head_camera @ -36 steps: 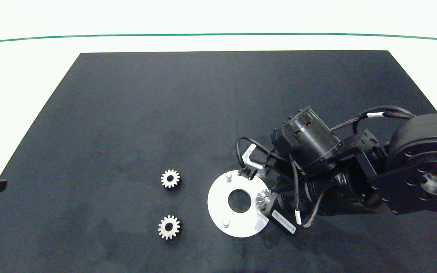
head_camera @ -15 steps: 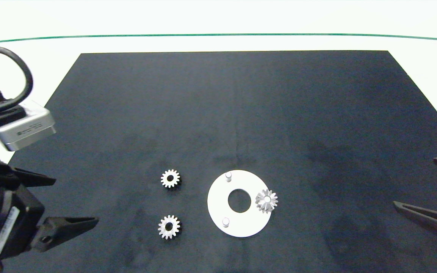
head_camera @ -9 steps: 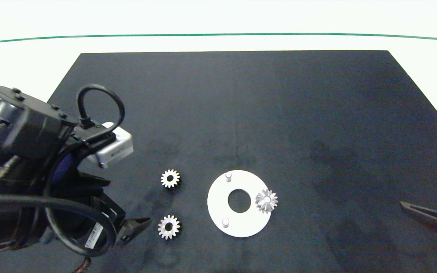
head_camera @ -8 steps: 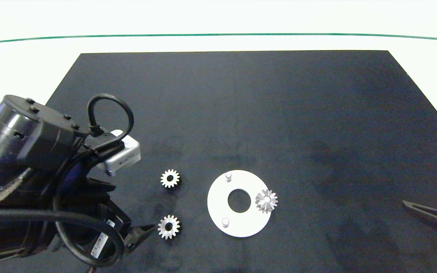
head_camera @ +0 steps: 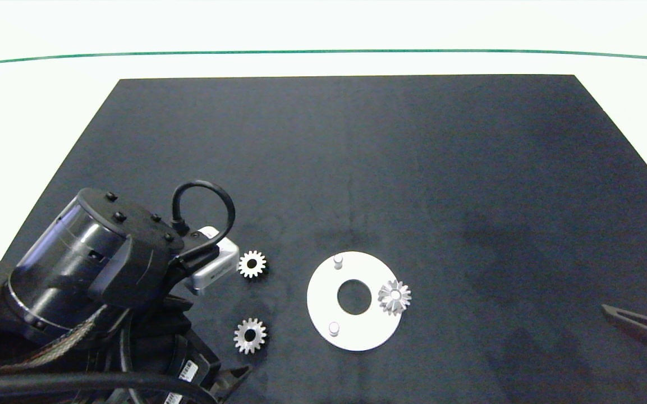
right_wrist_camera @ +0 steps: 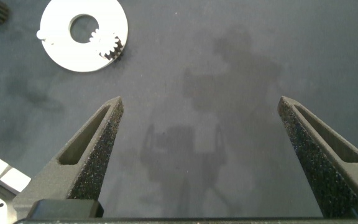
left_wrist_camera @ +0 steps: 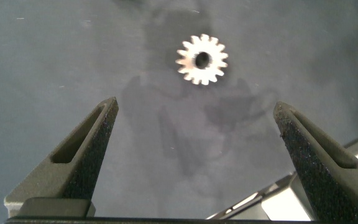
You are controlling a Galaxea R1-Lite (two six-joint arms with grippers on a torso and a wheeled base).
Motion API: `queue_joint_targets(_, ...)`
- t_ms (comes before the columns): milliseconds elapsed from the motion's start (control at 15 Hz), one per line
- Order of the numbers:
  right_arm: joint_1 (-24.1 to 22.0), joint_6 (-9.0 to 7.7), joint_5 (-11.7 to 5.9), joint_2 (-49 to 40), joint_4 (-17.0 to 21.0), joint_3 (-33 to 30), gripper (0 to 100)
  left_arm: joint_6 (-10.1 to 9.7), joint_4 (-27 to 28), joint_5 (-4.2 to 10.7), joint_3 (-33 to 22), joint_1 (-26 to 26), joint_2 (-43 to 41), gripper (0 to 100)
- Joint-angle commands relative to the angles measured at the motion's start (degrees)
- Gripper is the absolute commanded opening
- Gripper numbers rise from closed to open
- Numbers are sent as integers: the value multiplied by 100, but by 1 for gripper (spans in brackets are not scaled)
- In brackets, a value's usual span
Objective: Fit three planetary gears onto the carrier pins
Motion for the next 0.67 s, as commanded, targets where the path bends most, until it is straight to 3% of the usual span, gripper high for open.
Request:
queue_joint_targets(67, 14, -25, -13, -11, 10, 17, 100, -11, 1, 29, 19, -128, 99, 100)
queue_joint_targets(667, 5, -42, -30, -82, -8, 26, 100, 6, -870, 56, 116, -304, 837, 100)
